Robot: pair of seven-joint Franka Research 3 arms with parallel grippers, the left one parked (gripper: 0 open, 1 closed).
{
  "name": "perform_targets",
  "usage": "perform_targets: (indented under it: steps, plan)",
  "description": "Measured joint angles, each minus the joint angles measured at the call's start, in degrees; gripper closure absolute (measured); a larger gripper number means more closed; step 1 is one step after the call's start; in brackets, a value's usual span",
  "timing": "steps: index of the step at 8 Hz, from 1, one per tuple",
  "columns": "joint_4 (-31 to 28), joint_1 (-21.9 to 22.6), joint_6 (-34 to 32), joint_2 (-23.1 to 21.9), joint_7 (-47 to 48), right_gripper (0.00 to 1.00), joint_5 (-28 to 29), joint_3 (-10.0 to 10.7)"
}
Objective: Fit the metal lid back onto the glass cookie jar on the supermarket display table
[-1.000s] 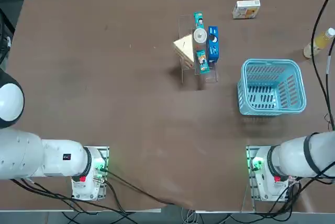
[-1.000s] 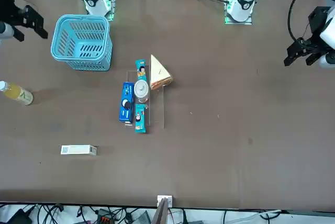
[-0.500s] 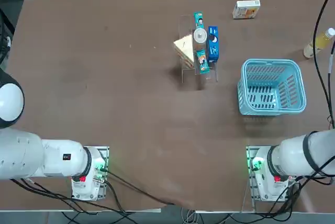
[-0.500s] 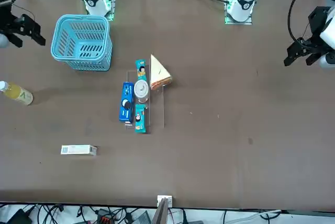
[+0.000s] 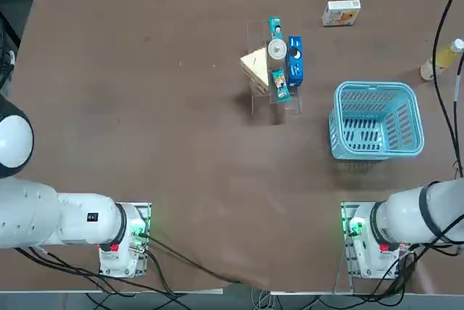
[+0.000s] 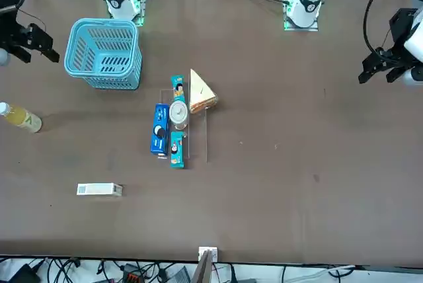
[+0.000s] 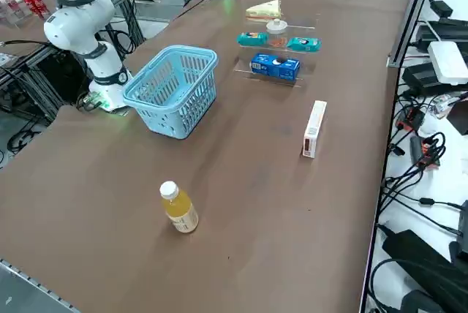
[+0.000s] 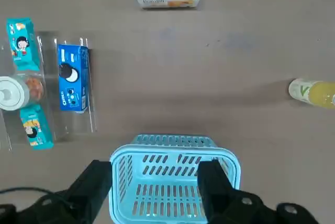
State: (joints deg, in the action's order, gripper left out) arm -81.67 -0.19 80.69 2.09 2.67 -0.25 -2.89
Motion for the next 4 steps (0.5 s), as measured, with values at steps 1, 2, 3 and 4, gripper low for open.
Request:
perform_targets:
  steps: [1, 2, 3, 4]
  plan:
    - [0.0, -0.03, 0.91, 0.22, 0.47, 0.0, -0.01, 0.0]
    - [-0.01, -0.08, 1.98, 0.53, 0.9, 0.0, -0.01, 0.0]
    - [-0.01, -0.09, 2.63, 0.82, 1.04, 0.0, -0.01, -0.01]
    - [-0.01, -0.09, 3.14, 1.09, 1.08, 0.0, -0.13, -0.03]
